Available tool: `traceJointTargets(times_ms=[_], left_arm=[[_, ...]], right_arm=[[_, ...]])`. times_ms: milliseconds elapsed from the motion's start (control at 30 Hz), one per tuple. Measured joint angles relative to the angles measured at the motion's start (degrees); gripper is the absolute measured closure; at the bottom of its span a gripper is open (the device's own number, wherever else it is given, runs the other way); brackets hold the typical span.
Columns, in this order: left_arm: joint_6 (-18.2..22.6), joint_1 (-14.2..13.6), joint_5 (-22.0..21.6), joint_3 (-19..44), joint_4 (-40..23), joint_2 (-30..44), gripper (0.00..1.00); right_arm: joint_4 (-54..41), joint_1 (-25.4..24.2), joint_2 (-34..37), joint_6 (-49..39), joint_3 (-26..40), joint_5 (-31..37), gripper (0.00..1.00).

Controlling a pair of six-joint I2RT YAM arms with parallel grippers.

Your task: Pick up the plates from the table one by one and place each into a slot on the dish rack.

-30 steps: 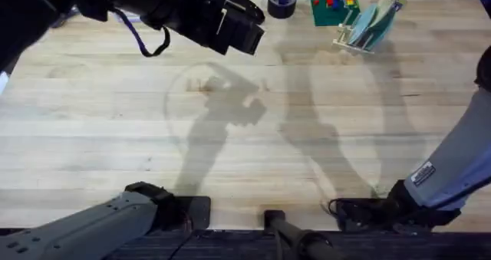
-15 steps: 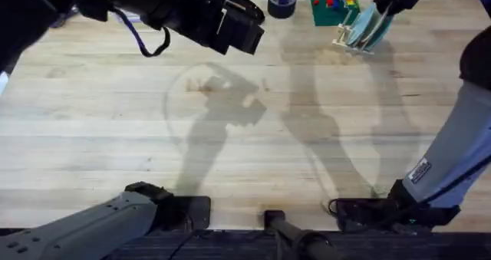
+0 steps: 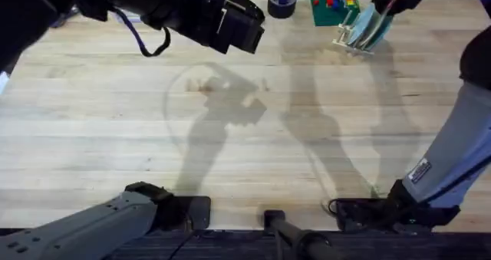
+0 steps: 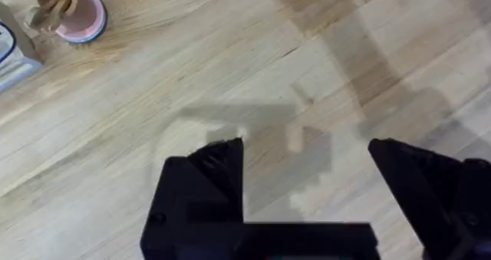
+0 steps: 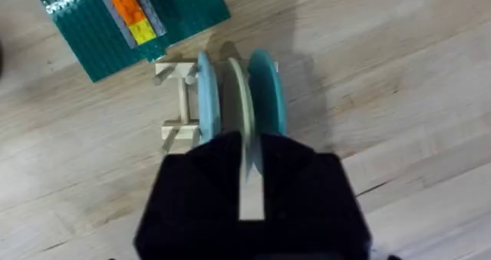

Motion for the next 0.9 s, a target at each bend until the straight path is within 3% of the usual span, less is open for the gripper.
traceJointTargets(times_ms=[67,333,433,700,733,867,900], left_arm=[[-0.02,0.00,0.00,0.00,0.00,-0.01,0.007],[-0.02,0.00,0.00,0.00,0.00,-0.02,0.006],[-0.02,0.00,0.00,0.00,0.00,0.00,0.006],[-0.02,0.00,0.00,0.00,0.00,-0.01,0.007],[-0.02,0.00,0.00,0.00,0.00,0.00,0.006],[-0.02,0.00,0.00,0.00,0.00,0.00,0.006],[-0.02,0.00,0.00,0.00,0.00,-0.01,0.006]], right_arm=[[0.00,0.00,-0.01,-0.04,0.00,0.10,0.795],[-0.22,0.00,0.00,-0.04,0.09,0.16,0.826],[-1.07,0.00,-0.02,-0.02,0.96,0.16,0.792],[-11.62,0.00,-0.33,-0.03,12.53,0.14,0.675],[-13.46,0.00,-0.55,0.10,14.59,0.14,0.594],[-20.01,0.00,-1.69,-0.56,21.17,-0.16,0.053],[-21.36,0.00,-2.14,-0.84,22.45,-0.80,0.020]])
